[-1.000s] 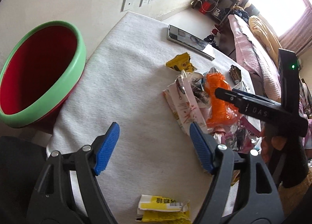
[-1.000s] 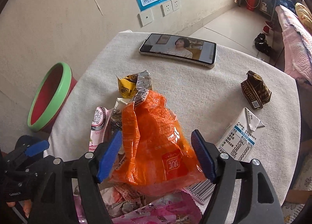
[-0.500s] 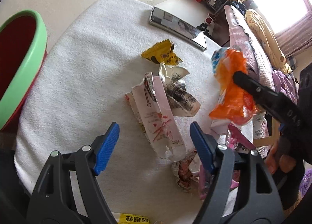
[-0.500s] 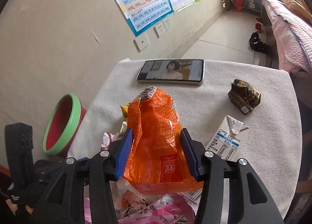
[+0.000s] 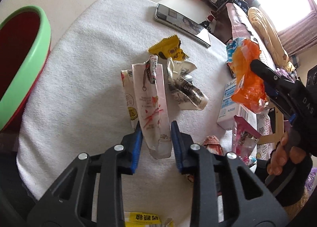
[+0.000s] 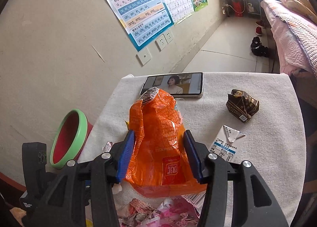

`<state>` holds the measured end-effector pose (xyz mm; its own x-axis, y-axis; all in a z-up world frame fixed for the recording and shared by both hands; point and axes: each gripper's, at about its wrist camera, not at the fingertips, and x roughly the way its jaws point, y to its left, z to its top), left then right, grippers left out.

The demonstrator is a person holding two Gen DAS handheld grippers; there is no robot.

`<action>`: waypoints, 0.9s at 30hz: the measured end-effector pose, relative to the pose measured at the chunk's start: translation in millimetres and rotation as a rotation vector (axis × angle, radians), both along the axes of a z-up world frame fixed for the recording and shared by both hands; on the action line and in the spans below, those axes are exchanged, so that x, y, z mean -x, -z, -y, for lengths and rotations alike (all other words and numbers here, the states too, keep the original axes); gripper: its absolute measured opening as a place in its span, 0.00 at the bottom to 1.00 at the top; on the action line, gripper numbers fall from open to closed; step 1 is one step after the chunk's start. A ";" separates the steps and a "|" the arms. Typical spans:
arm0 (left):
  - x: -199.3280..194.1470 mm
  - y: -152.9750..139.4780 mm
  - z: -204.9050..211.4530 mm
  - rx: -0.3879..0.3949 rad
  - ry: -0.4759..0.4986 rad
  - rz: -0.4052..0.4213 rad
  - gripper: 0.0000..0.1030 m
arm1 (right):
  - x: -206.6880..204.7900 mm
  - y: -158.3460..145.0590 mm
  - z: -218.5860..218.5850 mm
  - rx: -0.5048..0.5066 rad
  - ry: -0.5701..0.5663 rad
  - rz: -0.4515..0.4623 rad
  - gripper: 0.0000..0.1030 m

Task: Collect trash
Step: 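Grasp the white-and-pink paper carton with the left tool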

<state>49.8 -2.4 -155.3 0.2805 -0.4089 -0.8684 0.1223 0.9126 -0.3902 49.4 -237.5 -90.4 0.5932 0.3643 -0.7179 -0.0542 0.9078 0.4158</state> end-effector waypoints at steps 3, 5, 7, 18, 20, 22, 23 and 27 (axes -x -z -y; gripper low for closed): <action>2.4 -6.8 -15.6 -0.028 -0.021 0.025 0.27 | 0.9 -0.8 -0.7 -0.002 0.001 0.010 0.48; 5.8 -10.2 -28.1 -0.049 -0.037 0.037 0.27 | 1.9 -2.0 -1.3 -0.004 0.001 0.017 0.48; 8.9 -11.8 -38.3 -0.063 -0.058 0.042 0.27 | 3.4 -3.6 -1.2 -0.005 0.003 0.027 0.48; 23.7 -6.5 -72.4 -0.057 -0.154 0.025 0.34 | 8.4 -11.5 -6.8 0.004 0.001 0.066 0.48; 23.9 -6.2 -72.6 -0.059 -0.157 0.028 0.37 | 8.6 -10.3 -7.0 0.005 0.002 0.064 0.48; 23.5 -4.4 -71.7 -0.060 -0.158 0.026 0.37 | 9.2 -9.8 -7.6 0.007 0.002 0.062 0.48; 23.4 -3.1 -71.5 -0.062 -0.158 0.026 0.37 | 8.8 -9.7 -8.1 0.007 0.001 0.062 0.48; 22.3 4.0 -68.0 -0.071 -0.148 0.007 0.37 | 9.4 -9.6 -9.7 0.009 0.000 0.063 0.48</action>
